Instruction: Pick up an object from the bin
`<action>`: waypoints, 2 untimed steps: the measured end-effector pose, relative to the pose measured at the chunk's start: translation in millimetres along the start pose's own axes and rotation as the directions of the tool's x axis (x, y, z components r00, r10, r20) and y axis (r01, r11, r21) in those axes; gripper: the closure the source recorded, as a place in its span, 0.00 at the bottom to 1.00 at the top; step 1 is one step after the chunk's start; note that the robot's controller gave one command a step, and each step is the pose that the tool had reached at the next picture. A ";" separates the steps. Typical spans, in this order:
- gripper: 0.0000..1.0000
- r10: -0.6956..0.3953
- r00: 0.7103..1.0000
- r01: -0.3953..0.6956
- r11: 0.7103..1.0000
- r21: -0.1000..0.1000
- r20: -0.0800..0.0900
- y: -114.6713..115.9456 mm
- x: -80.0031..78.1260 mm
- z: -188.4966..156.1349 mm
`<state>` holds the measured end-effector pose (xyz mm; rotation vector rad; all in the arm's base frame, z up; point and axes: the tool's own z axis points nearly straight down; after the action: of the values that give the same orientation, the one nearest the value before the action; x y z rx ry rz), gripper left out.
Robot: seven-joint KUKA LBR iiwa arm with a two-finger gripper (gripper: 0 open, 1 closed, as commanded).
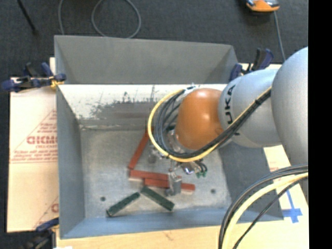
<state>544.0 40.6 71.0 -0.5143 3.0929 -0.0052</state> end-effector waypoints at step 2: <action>1.00 0.011 1.000 -0.011 1.000 0.000 0.006 -15.2 -16.8 -121.8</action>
Offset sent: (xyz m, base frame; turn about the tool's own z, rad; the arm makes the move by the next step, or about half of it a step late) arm 0.0000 0.0000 0.0000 0.0000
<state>564.0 31.9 193.0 -0.4959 3.0900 -0.0041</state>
